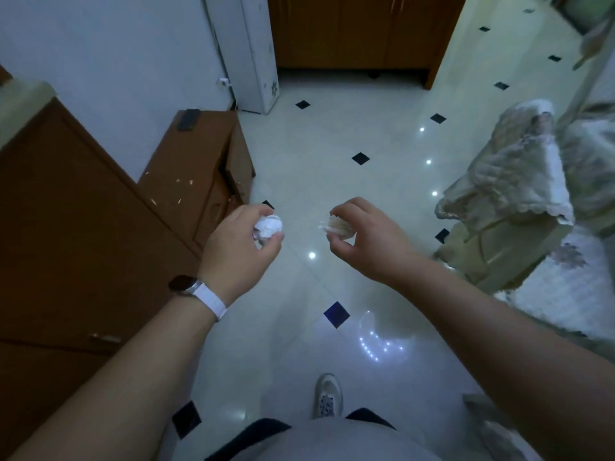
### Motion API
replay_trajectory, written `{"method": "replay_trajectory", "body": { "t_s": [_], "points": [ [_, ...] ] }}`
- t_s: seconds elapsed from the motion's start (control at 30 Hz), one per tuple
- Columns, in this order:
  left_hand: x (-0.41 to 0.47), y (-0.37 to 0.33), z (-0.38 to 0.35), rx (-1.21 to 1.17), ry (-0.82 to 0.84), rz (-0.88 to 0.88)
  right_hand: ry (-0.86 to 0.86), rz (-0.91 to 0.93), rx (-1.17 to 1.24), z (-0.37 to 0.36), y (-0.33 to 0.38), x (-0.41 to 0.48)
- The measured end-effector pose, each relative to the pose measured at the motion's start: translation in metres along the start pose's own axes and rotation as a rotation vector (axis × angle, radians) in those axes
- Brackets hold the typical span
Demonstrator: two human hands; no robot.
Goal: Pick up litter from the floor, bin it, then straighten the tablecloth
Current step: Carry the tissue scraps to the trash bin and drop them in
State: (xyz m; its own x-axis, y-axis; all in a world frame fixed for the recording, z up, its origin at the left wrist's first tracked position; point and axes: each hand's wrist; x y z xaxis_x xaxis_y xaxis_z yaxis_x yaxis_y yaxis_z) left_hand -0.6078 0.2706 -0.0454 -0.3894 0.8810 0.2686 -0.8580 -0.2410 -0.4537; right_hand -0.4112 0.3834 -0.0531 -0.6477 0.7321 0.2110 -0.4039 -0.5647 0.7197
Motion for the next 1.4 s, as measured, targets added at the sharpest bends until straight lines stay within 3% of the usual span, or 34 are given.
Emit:
{"method": "replay_trajectory", "body": {
  "t_s": [0.37, 0.87, 1.1, 1.4],
  "points": [
    [0.162, 0.029, -0.053, -0.094, 0.05, -0.156, -0.134, -0.115, -0.035, 0.009, -0.05, 0.123],
    [0.452, 0.112, -0.103, -0.212, 0.222, -0.348, -0.331, -0.307, -0.194, -0.006, -0.078, 0.356],
    [0.536, 0.095, -0.142, -0.253, 0.262, -0.432, -0.413, -0.416, -0.228, 0.017, -0.118, 0.413],
    [0.647, 0.042, -0.222, -0.218, 0.311, -0.421, -0.427, -0.434, -0.169, 0.066, -0.236, 0.5]
  ]
}}
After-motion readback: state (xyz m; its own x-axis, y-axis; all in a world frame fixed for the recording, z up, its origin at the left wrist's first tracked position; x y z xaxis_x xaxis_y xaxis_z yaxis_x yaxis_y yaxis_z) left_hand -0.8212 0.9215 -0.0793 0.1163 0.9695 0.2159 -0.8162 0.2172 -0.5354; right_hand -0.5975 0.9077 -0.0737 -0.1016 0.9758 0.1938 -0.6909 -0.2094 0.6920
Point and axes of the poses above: each hand's wrist, its own x-axis towards the middle knuckle, its own z-axis out of the back of the hand, y = z × x, and after that the axes turned 11 degrees about x, right-handed
